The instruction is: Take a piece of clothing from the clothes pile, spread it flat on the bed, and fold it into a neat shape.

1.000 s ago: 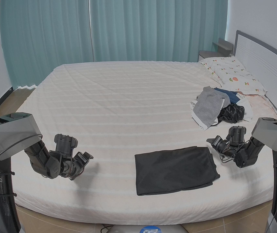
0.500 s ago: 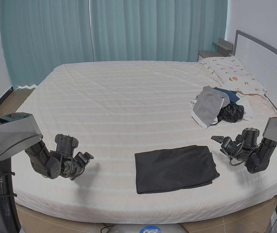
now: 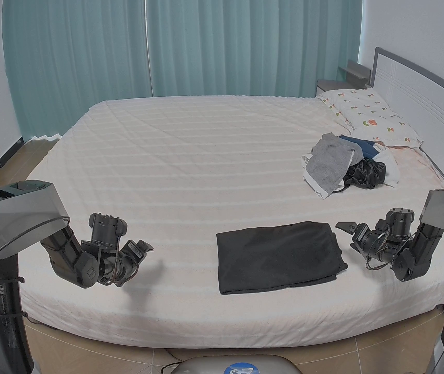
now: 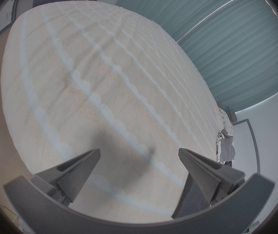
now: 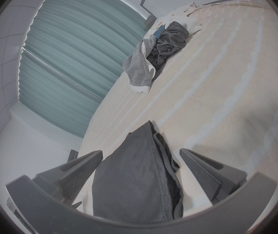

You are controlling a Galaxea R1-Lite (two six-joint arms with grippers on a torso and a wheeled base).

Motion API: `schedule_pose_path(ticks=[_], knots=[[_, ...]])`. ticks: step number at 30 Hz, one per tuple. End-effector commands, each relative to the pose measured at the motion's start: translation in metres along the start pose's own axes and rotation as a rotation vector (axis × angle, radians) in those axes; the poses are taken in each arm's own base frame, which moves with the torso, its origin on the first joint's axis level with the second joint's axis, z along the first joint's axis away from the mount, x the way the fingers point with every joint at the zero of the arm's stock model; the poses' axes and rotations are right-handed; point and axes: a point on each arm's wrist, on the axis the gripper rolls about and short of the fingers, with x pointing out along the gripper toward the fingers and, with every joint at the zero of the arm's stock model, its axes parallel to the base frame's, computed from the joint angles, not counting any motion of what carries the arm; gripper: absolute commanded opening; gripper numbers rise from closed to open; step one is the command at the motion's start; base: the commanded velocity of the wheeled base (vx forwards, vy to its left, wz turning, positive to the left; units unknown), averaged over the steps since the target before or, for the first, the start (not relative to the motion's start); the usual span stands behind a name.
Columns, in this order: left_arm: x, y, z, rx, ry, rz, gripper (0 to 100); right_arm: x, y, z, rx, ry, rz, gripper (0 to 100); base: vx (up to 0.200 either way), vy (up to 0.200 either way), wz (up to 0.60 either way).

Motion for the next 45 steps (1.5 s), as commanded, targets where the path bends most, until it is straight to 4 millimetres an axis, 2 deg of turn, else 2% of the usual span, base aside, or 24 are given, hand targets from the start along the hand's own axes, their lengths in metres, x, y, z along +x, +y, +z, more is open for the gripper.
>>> schedule_pose_path(ticks=[1,17,23,28,35,40,45], knots=[[-0.001,-0.002,-0.005,0.01,0.009,-0.005,100,0.001,0.0,-0.002,0.0,0.006,-0.001,100,0.0,-0.2,0.0],[-0.002,-0.012,-0.017,0.036,0.032,-0.026,100,0.004,0.001,-0.007,-0.006,0.017,0.003,100,0.0,-0.2,0.0],[-0.007,-0.018,-0.016,0.039,0.024,-0.048,100,0.004,0.0,-0.008,-0.004,0.021,-0.001,100,0.0,-0.2,0.0],[-0.007,-0.02,-0.025,0.066,0.041,-0.047,100,0.003,0.0,-0.009,-0.003,0.027,-0.002,100,0.0,0.0,0.0],[-0.008,-0.035,-0.027,0.137,0.03,-0.092,100,0.004,0.0,-0.012,-0.003,0.034,-0.003,100,0.0,0.0,0.0],[0.001,-0.036,-0.028,0.254,0.019,-0.093,100,0.005,0.001,-0.016,-0.007,0.045,-0.002,100,0.0,0.0,0.0],[0.014,-0.027,-0.034,0.339,0.057,-0.091,100,0.006,-0.001,-0.019,-0.008,0.05,-0.012,100,0.0,0.0,0.0]])
